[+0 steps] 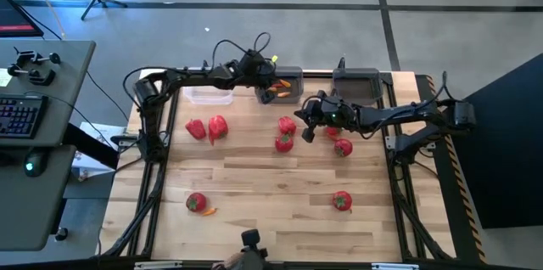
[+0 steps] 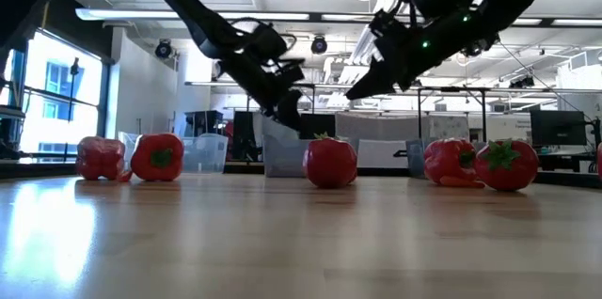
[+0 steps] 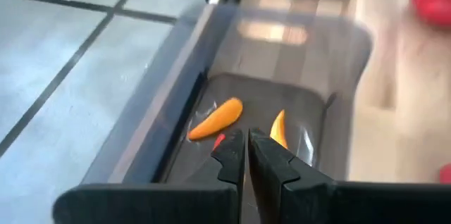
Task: Sort produce into baskets
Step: Put the yellow chili pepper into the left black bin
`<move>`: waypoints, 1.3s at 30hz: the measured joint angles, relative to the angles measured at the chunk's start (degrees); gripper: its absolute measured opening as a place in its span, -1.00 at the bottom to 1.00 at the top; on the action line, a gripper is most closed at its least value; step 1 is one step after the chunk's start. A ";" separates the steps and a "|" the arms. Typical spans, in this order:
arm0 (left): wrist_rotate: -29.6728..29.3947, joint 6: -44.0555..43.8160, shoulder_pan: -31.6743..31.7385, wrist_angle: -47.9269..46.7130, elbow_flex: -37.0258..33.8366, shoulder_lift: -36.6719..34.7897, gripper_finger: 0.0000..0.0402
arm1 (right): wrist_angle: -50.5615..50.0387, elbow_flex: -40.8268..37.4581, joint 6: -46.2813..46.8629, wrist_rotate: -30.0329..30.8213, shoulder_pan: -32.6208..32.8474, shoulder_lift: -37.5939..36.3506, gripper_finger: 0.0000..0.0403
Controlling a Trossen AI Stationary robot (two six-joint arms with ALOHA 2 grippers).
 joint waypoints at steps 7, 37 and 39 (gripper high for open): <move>5.16 -4.02 -1.44 12.25 -10.40 -8.55 -0.99 | 0.61 -2.61 0.35 2.56 2.18 -3.30 -1.00; 2.13 -7.72 -16.15 39.93 -32.96 -20.80 -1.00 | -58.57 3.09 71.78 4.74 45.22 -20.42 -1.00; 2.10 -7.72 -16.13 40.07 -32.97 -20.78 -1.00 | -60.76 2.91 78.57 6.24 50.24 -20.42 -1.00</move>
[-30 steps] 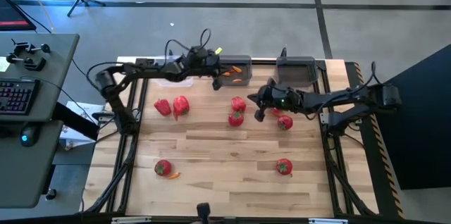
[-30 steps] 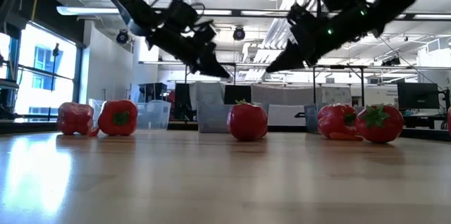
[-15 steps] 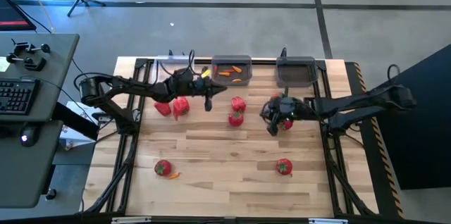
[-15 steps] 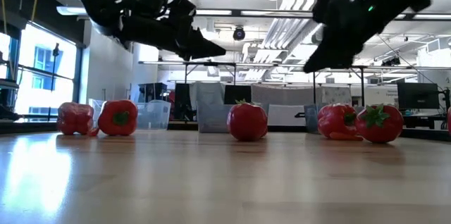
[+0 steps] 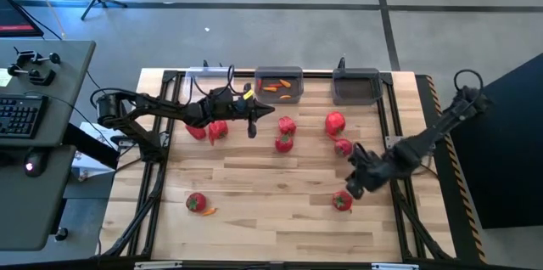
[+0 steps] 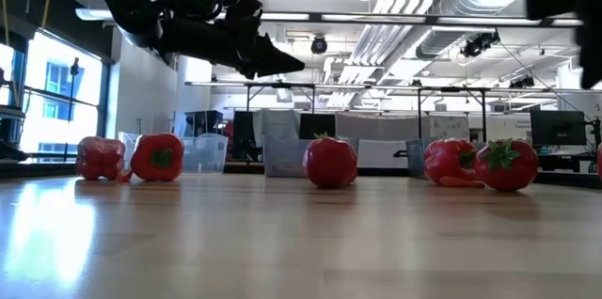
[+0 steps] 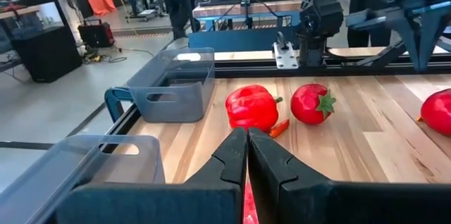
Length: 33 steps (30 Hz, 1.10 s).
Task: Sort produce into baskets
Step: Put the yellow chili pepper into the left black bin
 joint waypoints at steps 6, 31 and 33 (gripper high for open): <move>0.00 -0.31 0.00 0.23 -0.01 0.02 -1.00 | -0.72 0.00 18.65 7.57 12.58 0.36 -1.00; -0.11 1.07 1.27 0.35 0.01 0.04 -1.00 | 10.91 -0.07 29.53 -0.66 17.89 26.10 -0.12; -0.11 1.09 1.27 0.35 0.01 0.04 -1.00 | 10.91 -0.04 28.25 -0.77 17.45 26.91 -0.12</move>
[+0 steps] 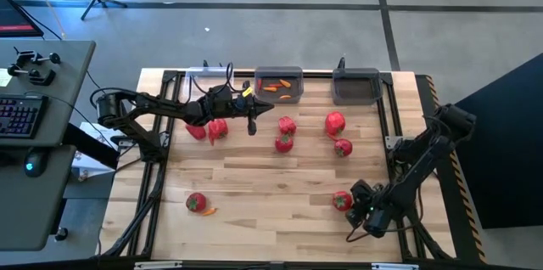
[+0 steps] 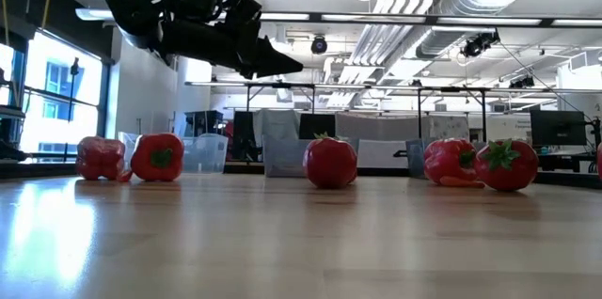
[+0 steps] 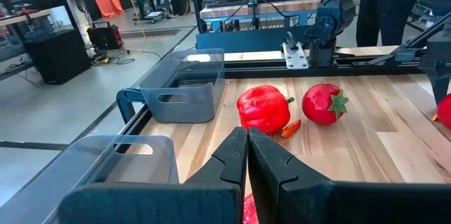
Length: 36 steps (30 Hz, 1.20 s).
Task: Sort produce into baskets
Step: Put the yellow chili pepper into the left black bin
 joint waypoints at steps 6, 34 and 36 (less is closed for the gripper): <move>0.00 -0.02 0.00 -0.02 0.00 0.00 -1.00 | -0.09 0.15 -3.23 -0.85 -1.79 0.63 -0.19; -0.04 -0.50 0.00 -0.11 0.00 0.00 -1.00 | -9.17 -0.16 -6.53 -5.06 -5.35 -4.36 -0.98; -0.04 -0.50 0.00 -0.13 0.00 -0.02 -1.00 | -11.62 -0.15 -6.53 -5.02 -5.93 -6.11 -0.99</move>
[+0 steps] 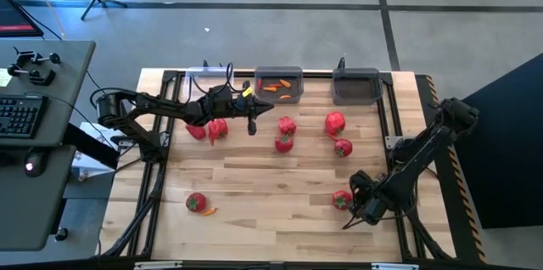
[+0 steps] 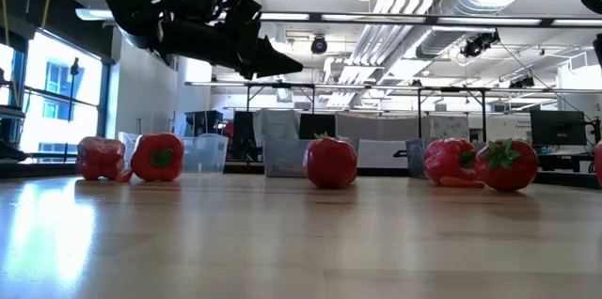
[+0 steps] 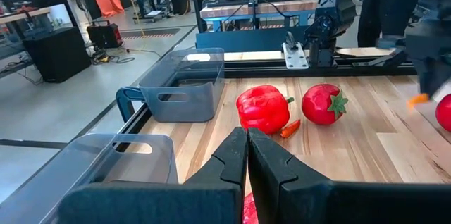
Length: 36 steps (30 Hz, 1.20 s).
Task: Sort produce into baskets
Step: Put the yellow chili pepper into the left black bin
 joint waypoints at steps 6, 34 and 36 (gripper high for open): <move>-0.04 0.00 0.00 -0.51 0.00 0.00 -1.00 | -4.58 0.00 -1.62 5.10 -3.49 -5.27 -1.00; -0.17 1.05 0.00 -3.43 0.02 0.02 -1.00 | 53.68 0.22 -88.41 -6.71 -73.38 -4.87 -1.00; -0.17 1.06 0.00 -3.57 0.02 0.00 -1.00 | 56.36 0.24 -89.60 -11.55 -77.87 -2.52 -1.00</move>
